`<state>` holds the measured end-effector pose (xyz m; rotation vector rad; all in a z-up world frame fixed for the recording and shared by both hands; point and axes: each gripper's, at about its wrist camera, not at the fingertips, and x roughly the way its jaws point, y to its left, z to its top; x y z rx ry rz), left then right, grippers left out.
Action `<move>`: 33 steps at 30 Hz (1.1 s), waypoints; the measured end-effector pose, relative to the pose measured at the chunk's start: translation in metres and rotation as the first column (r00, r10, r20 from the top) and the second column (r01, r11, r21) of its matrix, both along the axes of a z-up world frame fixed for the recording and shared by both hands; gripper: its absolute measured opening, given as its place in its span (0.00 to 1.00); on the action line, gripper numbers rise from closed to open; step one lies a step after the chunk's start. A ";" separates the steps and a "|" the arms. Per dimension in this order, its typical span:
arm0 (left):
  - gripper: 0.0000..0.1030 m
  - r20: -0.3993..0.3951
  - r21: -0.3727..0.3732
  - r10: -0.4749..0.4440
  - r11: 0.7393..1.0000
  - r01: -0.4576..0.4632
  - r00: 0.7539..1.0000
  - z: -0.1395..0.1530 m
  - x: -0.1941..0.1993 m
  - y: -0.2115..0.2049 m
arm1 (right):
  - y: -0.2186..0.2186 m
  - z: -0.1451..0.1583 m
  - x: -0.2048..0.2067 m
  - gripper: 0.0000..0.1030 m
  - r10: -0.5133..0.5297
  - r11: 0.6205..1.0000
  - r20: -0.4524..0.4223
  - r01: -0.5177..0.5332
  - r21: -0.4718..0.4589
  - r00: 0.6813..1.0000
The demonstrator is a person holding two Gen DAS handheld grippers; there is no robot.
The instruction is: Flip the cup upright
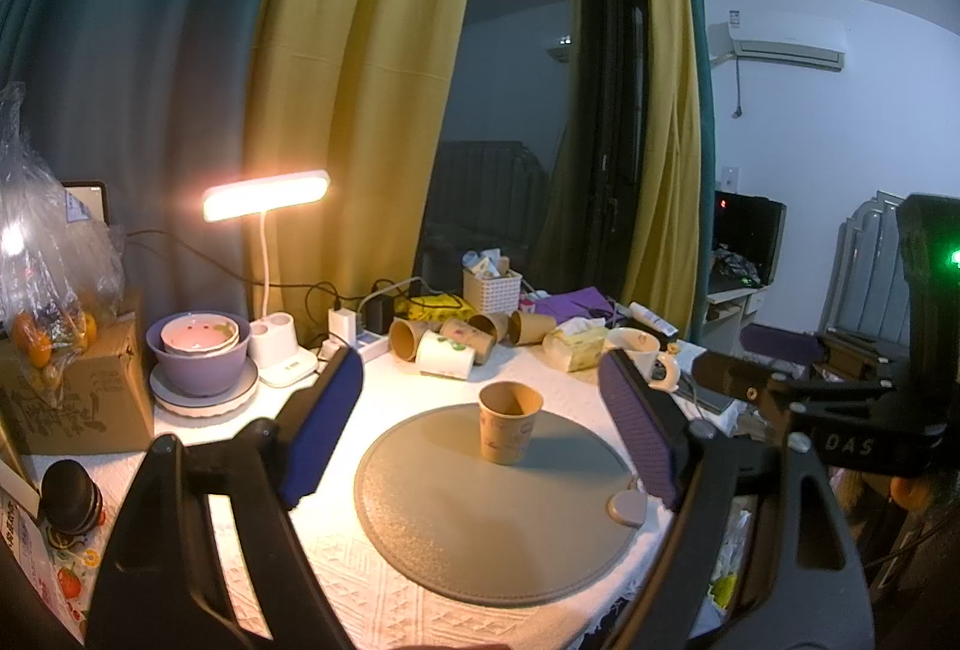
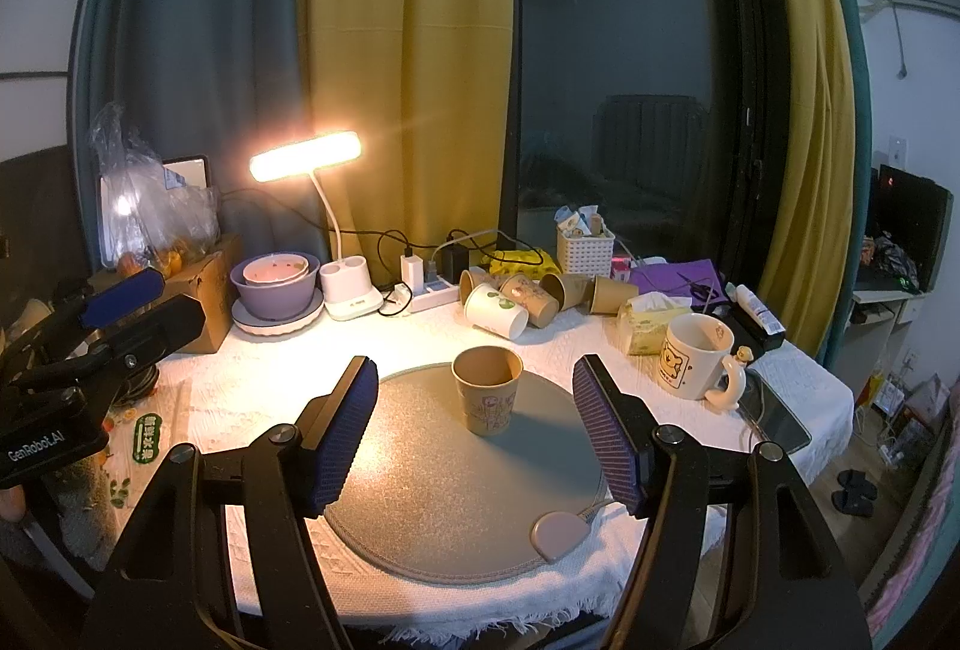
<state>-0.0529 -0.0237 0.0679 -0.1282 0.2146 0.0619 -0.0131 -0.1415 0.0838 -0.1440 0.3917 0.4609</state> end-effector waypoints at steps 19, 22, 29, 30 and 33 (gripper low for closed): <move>0.80 0.000 0.000 0.000 1.000 0.000 1.000 0.000 0.000 0.000 | 0.001 0.001 0.001 0.69 0.000 1.000 -0.001 0.000 0.000 1.000; 0.80 -0.001 -0.001 0.000 1.000 0.000 1.000 0.000 0.000 0.000 | 0.001 0.001 0.001 0.69 0.001 1.000 -0.001 -0.001 -0.001 1.000; 0.80 -0.001 -0.001 0.000 1.000 0.000 1.000 0.000 0.000 0.000 | 0.002 0.000 0.001 0.69 0.000 1.000 -0.002 0.000 -0.002 1.000; 0.80 -0.001 -0.001 0.001 1.000 -0.001 1.000 0.000 0.000 0.000 | 0.002 0.000 0.001 0.69 0.000 1.000 -0.002 0.000 -0.001 1.000; 0.80 0.000 0.000 0.001 1.000 -0.001 1.000 0.000 0.000 0.000 | 0.002 0.000 0.001 0.69 0.001 1.000 -0.002 -0.001 -0.001 1.000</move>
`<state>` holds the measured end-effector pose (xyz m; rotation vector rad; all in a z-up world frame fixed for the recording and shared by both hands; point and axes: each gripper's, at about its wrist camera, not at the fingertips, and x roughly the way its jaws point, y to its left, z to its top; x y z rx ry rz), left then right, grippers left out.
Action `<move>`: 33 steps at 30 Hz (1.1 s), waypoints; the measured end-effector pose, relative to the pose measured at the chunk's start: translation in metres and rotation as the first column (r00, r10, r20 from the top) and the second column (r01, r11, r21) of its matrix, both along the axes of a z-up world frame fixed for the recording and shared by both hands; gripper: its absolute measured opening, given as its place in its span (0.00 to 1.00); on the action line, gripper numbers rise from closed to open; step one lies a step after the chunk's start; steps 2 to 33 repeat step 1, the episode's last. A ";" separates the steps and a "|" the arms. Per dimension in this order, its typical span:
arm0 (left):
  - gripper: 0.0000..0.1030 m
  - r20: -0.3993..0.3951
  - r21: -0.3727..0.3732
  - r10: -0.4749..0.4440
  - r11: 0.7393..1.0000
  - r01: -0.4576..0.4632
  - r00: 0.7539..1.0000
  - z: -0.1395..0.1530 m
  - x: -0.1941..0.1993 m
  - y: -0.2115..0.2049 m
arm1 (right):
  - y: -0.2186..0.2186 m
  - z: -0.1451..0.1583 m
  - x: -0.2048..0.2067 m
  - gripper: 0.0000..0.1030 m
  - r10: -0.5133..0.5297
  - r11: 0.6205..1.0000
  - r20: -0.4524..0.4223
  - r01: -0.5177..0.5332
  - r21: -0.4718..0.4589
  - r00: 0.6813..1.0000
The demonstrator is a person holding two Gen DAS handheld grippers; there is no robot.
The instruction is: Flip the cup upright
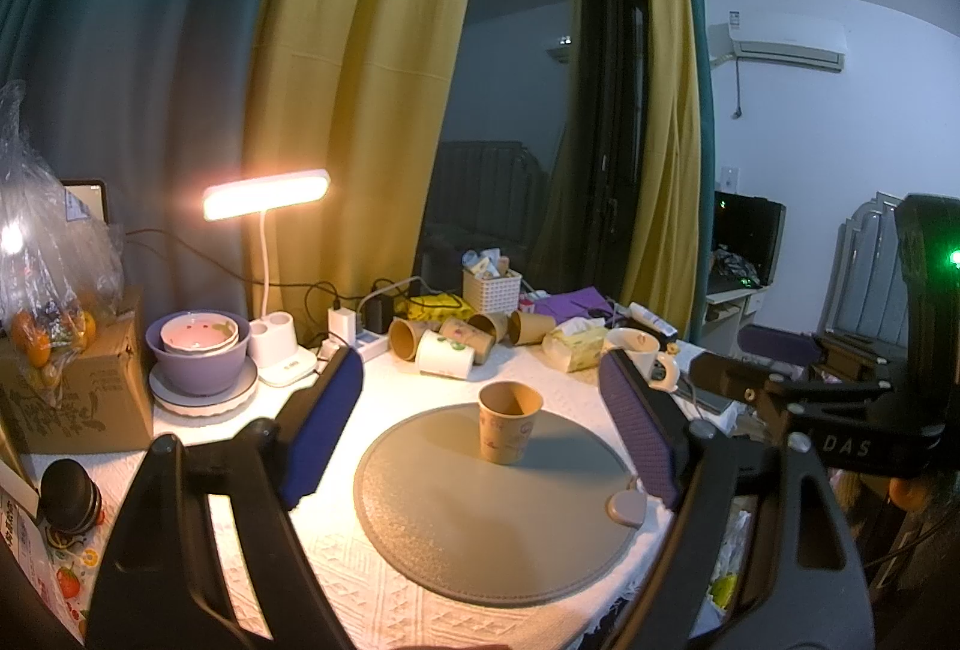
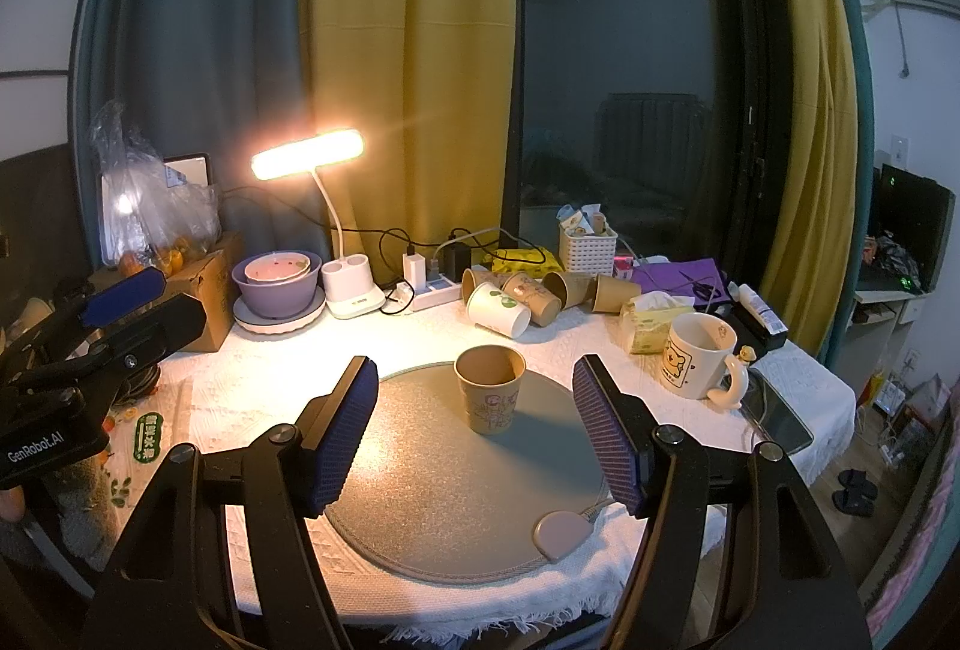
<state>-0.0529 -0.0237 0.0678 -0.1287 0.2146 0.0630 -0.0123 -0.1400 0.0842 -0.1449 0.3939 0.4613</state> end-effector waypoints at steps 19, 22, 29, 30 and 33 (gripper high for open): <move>0.80 0.000 -0.001 -0.001 1.000 0.001 1.000 0.000 0.000 0.000 | 0.000 0.000 0.000 0.69 0.000 1.000 0.000 0.000 0.000 1.000; 0.80 0.000 -0.001 -0.001 1.000 0.001 1.000 0.000 0.000 0.000 | 0.000 0.000 0.000 0.69 0.000 1.000 0.000 0.000 0.000 1.000; 0.80 0.000 -0.001 -0.001 1.000 0.001 1.000 0.000 0.000 0.000 | 0.000 0.000 0.000 0.69 0.000 1.000 0.000 0.000 0.000 1.000; 0.80 0.000 -0.001 -0.001 1.000 0.001 1.000 0.000 0.000 0.000 | 0.000 0.000 0.000 0.69 0.000 1.000 0.000 0.000 0.000 1.000; 0.80 0.000 -0.001 -0.001 1.000 0.001 1.000 0.000 0.000 0.000 | 0.000 0.000 0.000 0.69 0.000 1.000 0.000 0.000 0.000 1.000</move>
